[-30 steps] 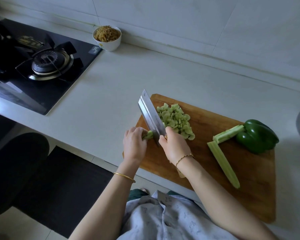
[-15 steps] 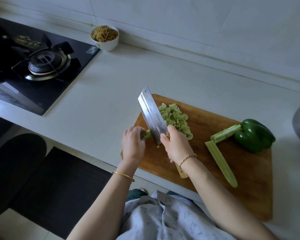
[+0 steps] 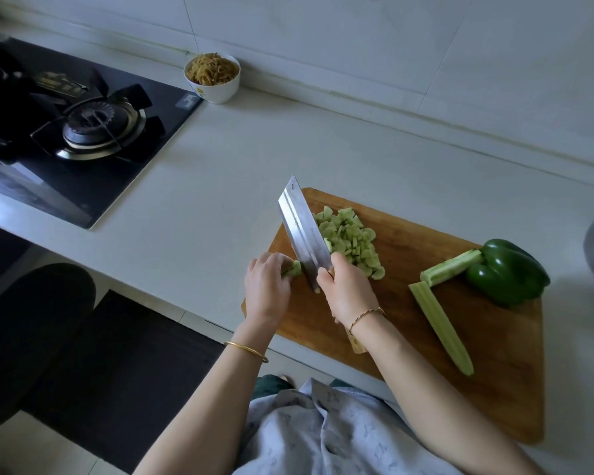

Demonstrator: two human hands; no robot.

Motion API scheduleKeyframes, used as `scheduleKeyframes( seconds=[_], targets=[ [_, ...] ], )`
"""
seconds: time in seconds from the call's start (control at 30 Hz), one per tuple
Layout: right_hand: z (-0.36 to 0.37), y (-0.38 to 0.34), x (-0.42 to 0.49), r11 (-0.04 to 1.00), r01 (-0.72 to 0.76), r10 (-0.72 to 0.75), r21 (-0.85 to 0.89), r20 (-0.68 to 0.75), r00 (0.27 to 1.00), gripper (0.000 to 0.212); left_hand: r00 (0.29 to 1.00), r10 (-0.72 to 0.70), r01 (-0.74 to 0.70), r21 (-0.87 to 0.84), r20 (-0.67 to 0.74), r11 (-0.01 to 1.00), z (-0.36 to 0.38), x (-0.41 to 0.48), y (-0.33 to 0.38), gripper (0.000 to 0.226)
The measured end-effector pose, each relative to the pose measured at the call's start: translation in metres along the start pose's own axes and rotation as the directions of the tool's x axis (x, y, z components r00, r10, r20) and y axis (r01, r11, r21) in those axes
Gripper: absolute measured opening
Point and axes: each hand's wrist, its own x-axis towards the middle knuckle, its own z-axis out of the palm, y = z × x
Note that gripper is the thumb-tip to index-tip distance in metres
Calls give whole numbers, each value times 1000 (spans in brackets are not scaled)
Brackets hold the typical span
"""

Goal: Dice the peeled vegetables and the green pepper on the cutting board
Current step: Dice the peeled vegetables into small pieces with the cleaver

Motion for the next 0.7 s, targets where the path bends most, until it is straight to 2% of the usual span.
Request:
scheduleKeyframes(
  seconds=[0.23, 0.4, 0.7],
  targets=[
    [-8, 2, 0, 999, 29, -28, 39, -36, 999, 20, 1000, 2, -3, 36, 19, 999, -1, 2, 5, 20],
    [-10, 2, -1, 998, 54, -54, 36, -10, 999, 15, 999, -34, 33, 66, 15, 997, -4, 2, 2, 21],
    [-6, -4, 0, 998, 30, -27, -56, 49, 998, 21, 1000, -25, 25, 36, 16, 999, -2, 1, 2, 14]
  ],
)
